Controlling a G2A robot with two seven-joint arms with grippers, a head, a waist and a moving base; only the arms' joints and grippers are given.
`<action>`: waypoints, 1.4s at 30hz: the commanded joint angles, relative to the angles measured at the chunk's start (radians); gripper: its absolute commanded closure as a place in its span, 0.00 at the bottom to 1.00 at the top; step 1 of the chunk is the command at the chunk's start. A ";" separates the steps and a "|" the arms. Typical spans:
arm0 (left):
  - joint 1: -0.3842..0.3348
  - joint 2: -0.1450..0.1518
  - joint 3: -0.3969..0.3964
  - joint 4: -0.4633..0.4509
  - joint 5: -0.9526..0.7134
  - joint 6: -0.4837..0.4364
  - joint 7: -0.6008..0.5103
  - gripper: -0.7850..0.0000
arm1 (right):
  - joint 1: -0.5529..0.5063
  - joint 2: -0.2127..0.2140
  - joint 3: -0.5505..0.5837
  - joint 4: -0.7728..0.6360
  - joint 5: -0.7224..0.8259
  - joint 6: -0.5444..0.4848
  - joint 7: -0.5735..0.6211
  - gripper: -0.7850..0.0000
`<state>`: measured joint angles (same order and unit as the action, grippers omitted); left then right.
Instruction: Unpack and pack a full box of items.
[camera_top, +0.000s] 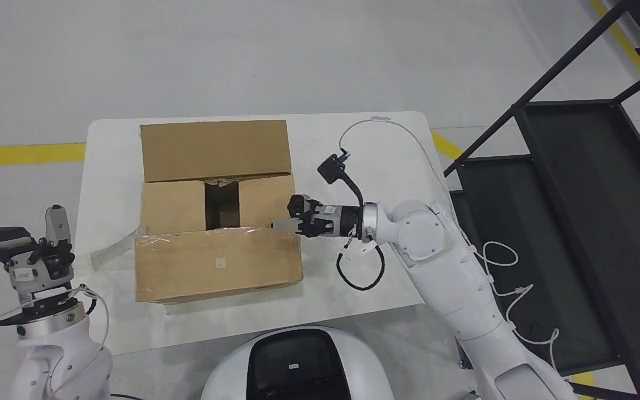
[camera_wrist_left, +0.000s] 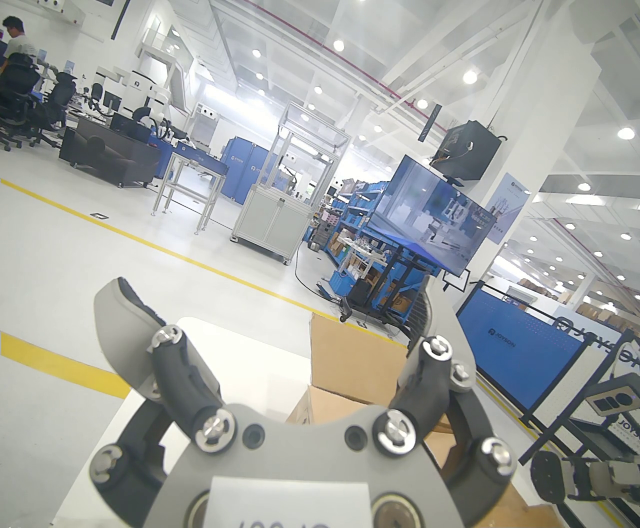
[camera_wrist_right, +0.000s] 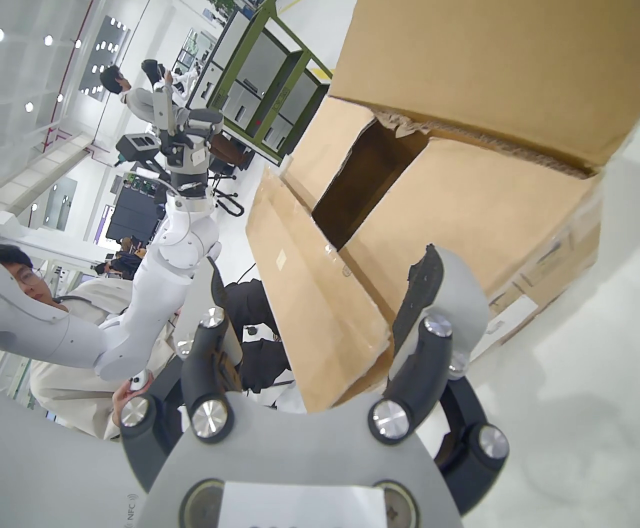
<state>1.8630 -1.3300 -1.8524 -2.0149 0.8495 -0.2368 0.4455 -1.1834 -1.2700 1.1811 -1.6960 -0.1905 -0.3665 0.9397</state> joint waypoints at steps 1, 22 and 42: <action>0.000 0.000 0.000 0.000 0.000 0.000 0.000 0.00 | -0.004 0.002 -0.007 -0.010 -0.005 0.004 0.001 0.18; 0.000 0.000 0.000 0.000 0.000 0.000 0.000 0.00 | 0.036 0.009 -0.053 0.057 0.000 0.014 -0.043 0.20; 0.000 0.000 0.000 0.000 0.000 0.000 0.000 0.00 | -0.070 0.050 -0.012 -0.142 0.162 -0.073 0.095 0.23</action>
<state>1.8630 -1.3300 -1.8524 -2.0149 0.8495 -0.2368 0.4455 -1.2506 -1.2219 1.1680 -1.8310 -0.0287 -0.4394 1.0331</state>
